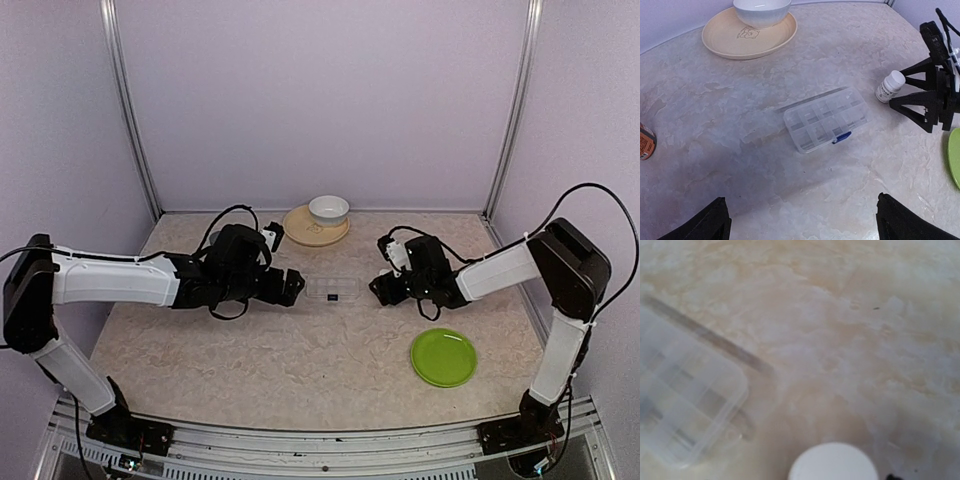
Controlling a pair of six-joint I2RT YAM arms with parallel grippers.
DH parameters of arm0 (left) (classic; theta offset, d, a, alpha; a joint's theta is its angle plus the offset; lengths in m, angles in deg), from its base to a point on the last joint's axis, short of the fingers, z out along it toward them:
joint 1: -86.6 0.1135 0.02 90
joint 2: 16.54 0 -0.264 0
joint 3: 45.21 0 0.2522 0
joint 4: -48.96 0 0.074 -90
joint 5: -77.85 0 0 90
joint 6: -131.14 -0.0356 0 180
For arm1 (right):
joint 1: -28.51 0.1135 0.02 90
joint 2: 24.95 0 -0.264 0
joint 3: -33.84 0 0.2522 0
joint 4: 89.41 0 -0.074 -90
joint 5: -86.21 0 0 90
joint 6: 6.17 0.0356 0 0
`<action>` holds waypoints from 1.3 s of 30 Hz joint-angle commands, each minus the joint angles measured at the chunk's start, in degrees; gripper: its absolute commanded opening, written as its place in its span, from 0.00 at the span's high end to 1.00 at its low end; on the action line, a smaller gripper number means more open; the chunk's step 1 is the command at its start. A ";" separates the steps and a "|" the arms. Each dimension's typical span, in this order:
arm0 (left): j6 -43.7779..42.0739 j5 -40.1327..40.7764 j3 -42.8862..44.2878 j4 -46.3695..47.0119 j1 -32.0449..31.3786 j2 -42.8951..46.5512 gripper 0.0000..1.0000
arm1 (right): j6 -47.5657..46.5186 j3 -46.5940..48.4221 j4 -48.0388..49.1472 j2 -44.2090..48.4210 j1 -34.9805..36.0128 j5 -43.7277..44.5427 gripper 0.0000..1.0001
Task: Sort the pills into containers
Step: Pick up the pill container from the center of the board.
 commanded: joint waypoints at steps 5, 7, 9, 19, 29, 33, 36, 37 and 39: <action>1.23 -0.92 -1.76 2.28 1.47 -1.68 0.01 | -10.85 6.41 -12.41 5.72 1.90 -0.86 0.14; 1.34 -1.06 -2.00 2.44 1.47 -1.70 0.01 | -14.30 10.22 -17.26 5.53 1.99 -3.50 0.11; 1.28 -1.15 -2.20 2.48 1.55 -1.65 0.01 | -17.23 13.76 -20.95 4.64 1.99 -6.12 0.08; 1.45 -0.81 -3.78 1.89 1.56 0.48 0.01 | -20.04 36.05 -35.95 -11.16 1.99 -19.98 0.00; 1.67 -0.06 -6.06 1.36 1.95 2.74 0.01 | -18.39 47.50 -43.07 -21.66 1.99 -22.04 0.00; 1.80 -0.16 -6.36 1.52 2.13 2.96 0.01 | -18.50 49.85 -46.22 -23.93 1.99 -22.81 0.00; 1.80 -0.18 -6.44 1.61 2.17 2.96 0.01 | -18.41 49.88 -48.06 -24.21 1.99 -27.17 0.00; 1.82 -0.19 -6.44 1.61 2.19 2.95 0.01 | -18.49 49.72 -48.60 -24.14 1.99 -28.51 0.00; 1.75 -0.26 -6.53 1.69 2.26 2.96 0.01 | -18.49 48.87 -49.20 -23.81 1.99 -30.21 0.00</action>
